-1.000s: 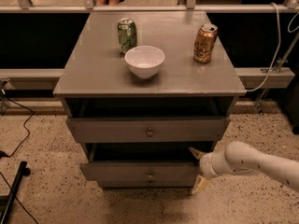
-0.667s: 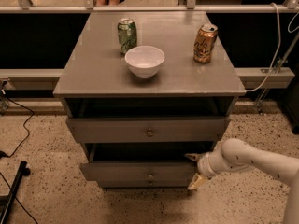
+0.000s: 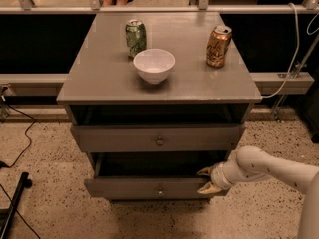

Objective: Open middle drawer

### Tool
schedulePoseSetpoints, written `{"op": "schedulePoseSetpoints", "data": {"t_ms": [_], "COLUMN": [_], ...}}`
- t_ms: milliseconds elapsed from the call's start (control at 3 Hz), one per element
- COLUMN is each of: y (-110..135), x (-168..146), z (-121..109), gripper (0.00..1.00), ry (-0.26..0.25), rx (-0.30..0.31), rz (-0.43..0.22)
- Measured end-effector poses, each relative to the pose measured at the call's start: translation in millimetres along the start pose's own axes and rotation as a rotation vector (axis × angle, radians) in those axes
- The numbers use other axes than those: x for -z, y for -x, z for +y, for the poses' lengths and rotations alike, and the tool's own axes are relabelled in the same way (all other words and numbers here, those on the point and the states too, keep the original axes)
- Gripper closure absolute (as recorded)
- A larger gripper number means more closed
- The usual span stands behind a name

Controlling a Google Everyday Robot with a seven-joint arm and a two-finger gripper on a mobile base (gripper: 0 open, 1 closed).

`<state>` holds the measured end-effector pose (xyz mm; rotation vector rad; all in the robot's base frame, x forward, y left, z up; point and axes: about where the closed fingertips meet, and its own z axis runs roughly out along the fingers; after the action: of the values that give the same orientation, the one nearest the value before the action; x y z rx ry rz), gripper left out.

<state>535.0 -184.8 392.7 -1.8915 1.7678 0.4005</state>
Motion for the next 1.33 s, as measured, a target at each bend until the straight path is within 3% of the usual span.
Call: {"op": "schedulePoseSetpoints", "data": {"t_ms": [667, 1000, 1333], "y": [1.7, 16.6, 20.0], "x": [2.6, 18.1, 9.9], "z": [-0.5, 51.6, 74.2], "gripper": [0.45, 0.19, 0.0], "ry": [0.0, 0.051, 0.096], "rx": [0.0, -0.038, -0.039], "rz": [0.0, 0.003, -0.002]}}
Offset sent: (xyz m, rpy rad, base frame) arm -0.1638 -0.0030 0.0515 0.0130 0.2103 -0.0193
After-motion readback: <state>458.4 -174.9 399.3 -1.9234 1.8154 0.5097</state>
